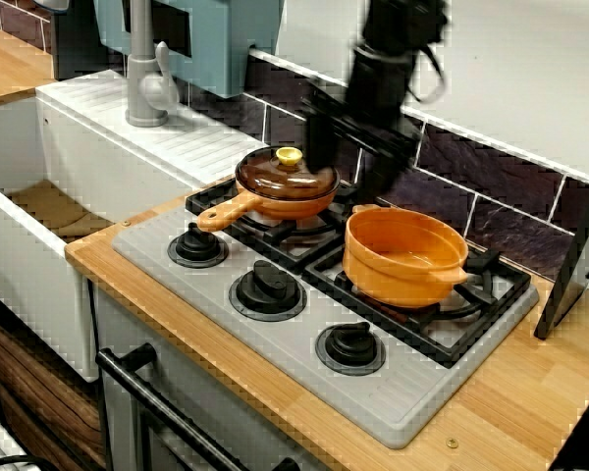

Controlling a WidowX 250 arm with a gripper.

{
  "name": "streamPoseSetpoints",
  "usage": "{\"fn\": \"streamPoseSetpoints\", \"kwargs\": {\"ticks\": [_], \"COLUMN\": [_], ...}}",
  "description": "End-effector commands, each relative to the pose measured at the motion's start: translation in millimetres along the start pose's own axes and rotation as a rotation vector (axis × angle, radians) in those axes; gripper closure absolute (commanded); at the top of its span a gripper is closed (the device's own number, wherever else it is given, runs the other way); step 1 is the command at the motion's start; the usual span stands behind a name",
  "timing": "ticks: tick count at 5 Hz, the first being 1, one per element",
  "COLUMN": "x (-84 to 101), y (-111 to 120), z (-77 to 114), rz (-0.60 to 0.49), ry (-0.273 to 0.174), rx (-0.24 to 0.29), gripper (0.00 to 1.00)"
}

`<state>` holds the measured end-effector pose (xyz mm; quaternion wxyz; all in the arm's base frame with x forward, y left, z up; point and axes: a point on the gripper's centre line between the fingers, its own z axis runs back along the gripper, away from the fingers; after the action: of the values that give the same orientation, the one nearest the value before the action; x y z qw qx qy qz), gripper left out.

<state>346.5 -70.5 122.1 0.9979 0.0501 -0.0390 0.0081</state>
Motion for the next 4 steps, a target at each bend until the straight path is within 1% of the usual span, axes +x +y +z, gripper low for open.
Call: {"fn": "streamPoseSetpoints", "kwargs": {"ticks": [1,2,3,4], "x": [-2.6,1.7,15.0,24.9], "y": [58,64,63,64], "z": [25.8,17.3,10.8,10.2], "rz": [0.106,0.114,0.089,0.071], "ry": [-0.087,-0.149,-0.162,-0.176], "rx": [-0.059,-0.078,-0.058,-0.056], "gripper": [0.0,0.0,0.0,0.0]}}
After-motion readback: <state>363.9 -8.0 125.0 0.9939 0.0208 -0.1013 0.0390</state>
